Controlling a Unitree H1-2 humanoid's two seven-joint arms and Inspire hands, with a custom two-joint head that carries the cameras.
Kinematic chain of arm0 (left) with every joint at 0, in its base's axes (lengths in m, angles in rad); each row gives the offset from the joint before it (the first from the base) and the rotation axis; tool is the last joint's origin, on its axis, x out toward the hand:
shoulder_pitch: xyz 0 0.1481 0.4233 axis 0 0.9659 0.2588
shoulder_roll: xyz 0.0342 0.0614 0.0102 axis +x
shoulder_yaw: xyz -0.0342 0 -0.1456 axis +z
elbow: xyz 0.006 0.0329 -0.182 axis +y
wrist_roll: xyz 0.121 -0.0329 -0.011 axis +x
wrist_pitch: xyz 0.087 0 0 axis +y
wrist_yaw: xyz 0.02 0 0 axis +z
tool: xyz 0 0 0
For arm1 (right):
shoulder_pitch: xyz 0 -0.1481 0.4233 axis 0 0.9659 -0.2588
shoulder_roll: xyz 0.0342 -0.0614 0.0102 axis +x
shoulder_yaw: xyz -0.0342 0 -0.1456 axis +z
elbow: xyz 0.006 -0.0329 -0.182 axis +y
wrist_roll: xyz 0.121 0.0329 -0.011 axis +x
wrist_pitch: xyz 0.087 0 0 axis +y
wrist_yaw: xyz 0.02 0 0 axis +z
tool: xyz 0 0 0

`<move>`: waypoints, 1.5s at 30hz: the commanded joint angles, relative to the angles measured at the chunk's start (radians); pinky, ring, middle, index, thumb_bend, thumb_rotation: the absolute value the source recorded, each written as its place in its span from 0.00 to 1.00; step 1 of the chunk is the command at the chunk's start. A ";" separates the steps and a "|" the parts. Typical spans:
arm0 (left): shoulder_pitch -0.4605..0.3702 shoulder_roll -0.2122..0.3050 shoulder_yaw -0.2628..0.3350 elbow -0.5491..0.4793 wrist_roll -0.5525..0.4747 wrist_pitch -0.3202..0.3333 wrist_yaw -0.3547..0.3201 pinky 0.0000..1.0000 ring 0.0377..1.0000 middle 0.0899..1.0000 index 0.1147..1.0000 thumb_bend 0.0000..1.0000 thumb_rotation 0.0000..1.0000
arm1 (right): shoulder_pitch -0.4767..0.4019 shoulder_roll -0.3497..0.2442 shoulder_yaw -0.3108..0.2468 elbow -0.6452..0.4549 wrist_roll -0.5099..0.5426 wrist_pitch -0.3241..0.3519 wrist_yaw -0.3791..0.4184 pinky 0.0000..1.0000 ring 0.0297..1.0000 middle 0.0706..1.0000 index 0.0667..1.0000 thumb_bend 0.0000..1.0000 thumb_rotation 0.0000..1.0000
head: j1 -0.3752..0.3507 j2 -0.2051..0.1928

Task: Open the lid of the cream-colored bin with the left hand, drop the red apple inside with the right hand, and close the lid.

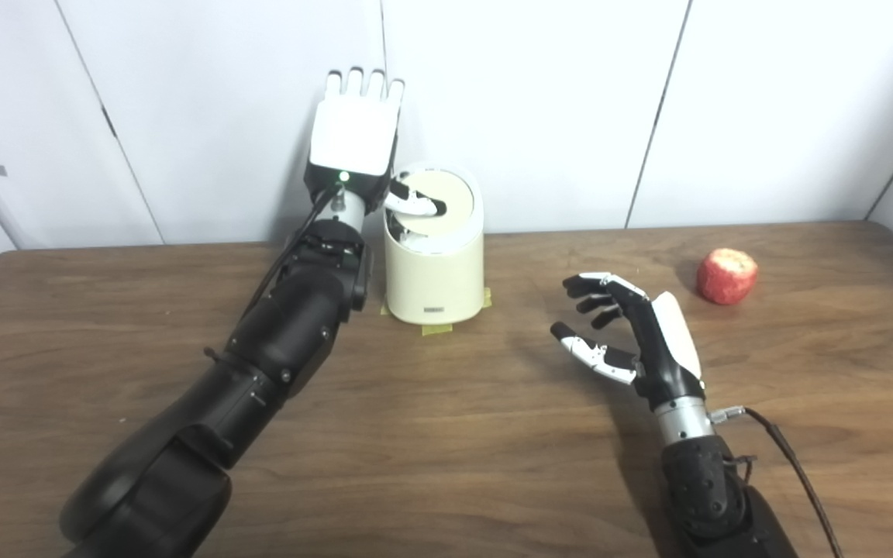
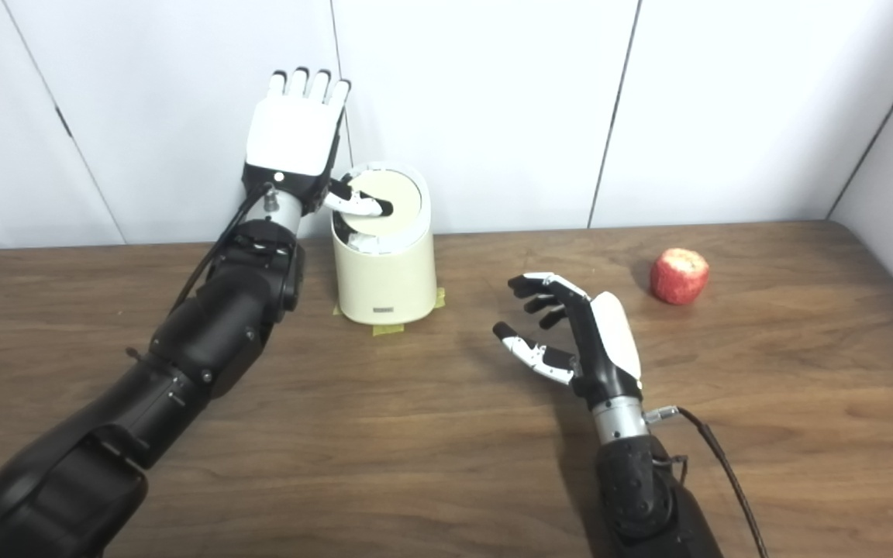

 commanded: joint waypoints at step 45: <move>0.671 0.042 0.481 -0.590 -0.690 -0.538 0.186 0.76 0.82 0.80 0.77 0.25 0.91 | -0.224 -0.272 -0.009 -0.220 -0.198 0.219 0.242 0.66 0.75 0.76 0.75 0.82 0.40 | 0.006 -0.015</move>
